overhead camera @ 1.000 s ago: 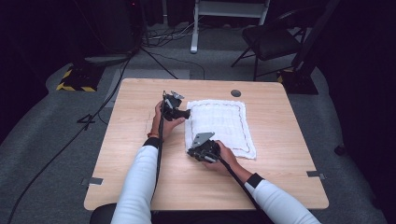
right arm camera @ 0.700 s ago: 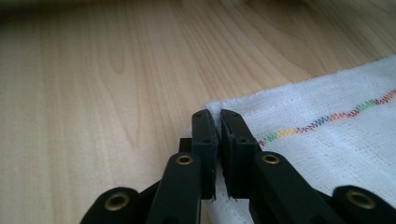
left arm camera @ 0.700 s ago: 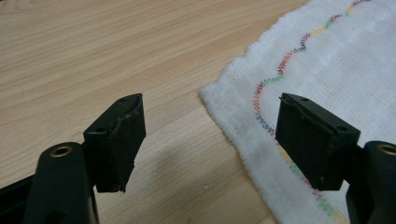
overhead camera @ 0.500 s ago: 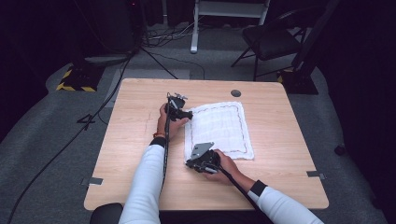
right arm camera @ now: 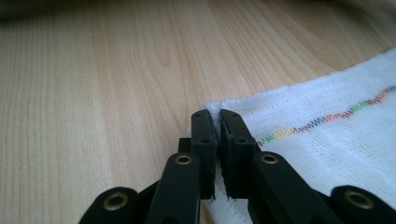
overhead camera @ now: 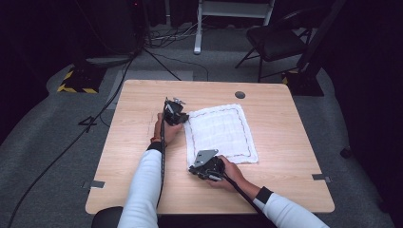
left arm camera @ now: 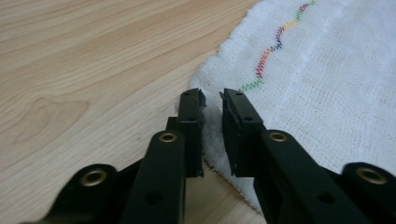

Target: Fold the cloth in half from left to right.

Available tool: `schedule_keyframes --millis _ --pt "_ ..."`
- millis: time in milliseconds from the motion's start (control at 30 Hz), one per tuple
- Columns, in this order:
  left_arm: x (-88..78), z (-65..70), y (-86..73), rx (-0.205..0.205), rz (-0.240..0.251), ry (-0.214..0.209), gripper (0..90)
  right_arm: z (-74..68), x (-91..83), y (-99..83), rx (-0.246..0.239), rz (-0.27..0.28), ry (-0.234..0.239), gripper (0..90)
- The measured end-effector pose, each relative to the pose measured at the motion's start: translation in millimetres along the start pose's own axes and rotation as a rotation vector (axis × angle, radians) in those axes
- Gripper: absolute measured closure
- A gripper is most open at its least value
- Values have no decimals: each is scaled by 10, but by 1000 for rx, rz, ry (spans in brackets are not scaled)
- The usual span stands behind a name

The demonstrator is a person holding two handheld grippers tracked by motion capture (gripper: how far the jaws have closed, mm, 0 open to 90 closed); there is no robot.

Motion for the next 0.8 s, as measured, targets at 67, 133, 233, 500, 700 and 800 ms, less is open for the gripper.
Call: schedule_keyframes --millis 67,133,233,500,700,800 --pt "-52 -23 10 -1 22 2 832 10 -24 9 13 16 -12 850" --pt "-113 -37 33 -1 39 4 835 23 -45 19 12 31 -23 850" --pt "-192 -44 67 6 61 13 841 40 -75 43 19 51 -37 850" --pt "-342 -95 90 -3 92 20 840 58 -141 113 19 82 -61 851" --pt "-381 -37 193 16 117 20 843 121 -239 113 32 107 -84 851" --pt "-388 5 252 24 133 19 844 170 -315 58 46 124 -114 853"
Point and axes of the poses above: each handheld gripper's, and its own axes: x roughly forward along the jaws, y roughly out of its top, z roughly to its right, the point moved 2 cm from there along x, roughly forward along the jaws, and after that the axes turned 4 degrees about -y, right-handed, at the moved point
